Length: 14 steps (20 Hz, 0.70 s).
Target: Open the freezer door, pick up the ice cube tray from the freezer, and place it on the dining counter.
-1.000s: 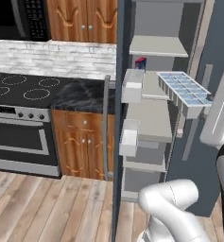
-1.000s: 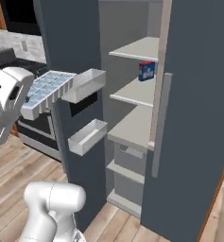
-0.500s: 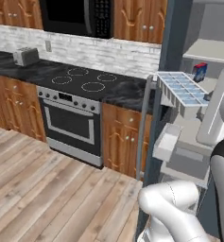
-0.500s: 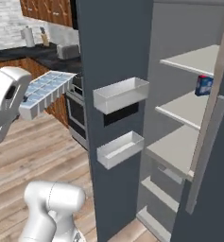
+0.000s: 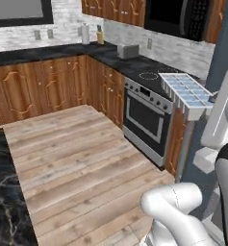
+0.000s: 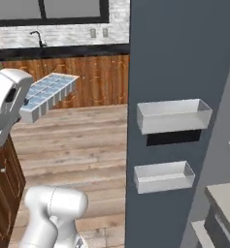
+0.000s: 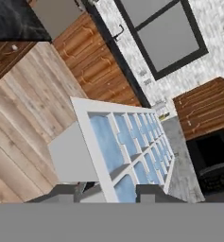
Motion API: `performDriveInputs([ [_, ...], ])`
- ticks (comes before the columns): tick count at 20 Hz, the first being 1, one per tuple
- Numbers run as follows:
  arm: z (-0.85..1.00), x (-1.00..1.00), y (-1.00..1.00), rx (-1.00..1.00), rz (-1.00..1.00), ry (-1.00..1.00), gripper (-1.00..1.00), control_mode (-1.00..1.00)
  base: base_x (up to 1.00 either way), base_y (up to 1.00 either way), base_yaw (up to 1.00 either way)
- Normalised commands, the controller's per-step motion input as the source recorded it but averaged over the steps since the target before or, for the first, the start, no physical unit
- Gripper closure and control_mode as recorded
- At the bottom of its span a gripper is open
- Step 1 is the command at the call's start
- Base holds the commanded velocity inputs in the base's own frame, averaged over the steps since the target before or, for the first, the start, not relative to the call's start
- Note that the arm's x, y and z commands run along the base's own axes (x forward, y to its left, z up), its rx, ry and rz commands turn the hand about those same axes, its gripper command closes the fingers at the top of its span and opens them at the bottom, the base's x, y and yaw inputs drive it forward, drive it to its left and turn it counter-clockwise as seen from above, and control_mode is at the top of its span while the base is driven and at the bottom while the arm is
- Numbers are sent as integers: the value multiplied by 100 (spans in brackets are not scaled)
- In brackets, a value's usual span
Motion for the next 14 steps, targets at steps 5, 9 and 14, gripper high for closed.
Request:
performDriveInputs([
  [5,0,0,0,0,0,0,100,100,0,-17,95],
  [9,0,0,0,0,0,0,100,100,-5,-1,99],
  [14,0,0,0,0,0,0,100,100,-20,19,100],
])
